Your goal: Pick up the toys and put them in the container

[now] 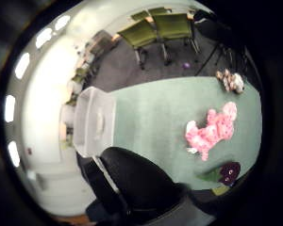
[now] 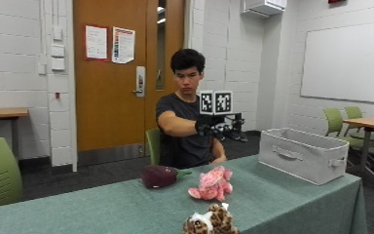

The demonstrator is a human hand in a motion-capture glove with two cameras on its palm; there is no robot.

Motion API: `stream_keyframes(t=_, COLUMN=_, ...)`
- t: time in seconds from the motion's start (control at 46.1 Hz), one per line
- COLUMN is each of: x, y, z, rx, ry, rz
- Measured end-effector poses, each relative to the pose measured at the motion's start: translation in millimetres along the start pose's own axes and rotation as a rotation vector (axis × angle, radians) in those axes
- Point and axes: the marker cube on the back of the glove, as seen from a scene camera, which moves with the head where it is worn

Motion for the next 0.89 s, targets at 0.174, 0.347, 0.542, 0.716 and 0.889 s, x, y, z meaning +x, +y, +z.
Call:
stream_keyframes(t=0.174, x=54, y=-8, z=80, rx=-0.118, ry=-0.025, rz=0.092)
stream_keyframes(t=0.347, x=74, y=1, z=144, rx=-0.255, ry=-0.050, rz=0.131)
stream_keyframes(t=0.542, x=72, y=9, z=172, rx=-0.320, ry=-0.072, rz=0.098)
stream_keyframes(t=0.716, x=61, y=25, z=176, rx=-0.396, ry=0.007, rz=0.045)
stream_keyframes(t=0.889, x=48, y=45, z=175, rx=-0.460, ry=0.064, rz=0.014)
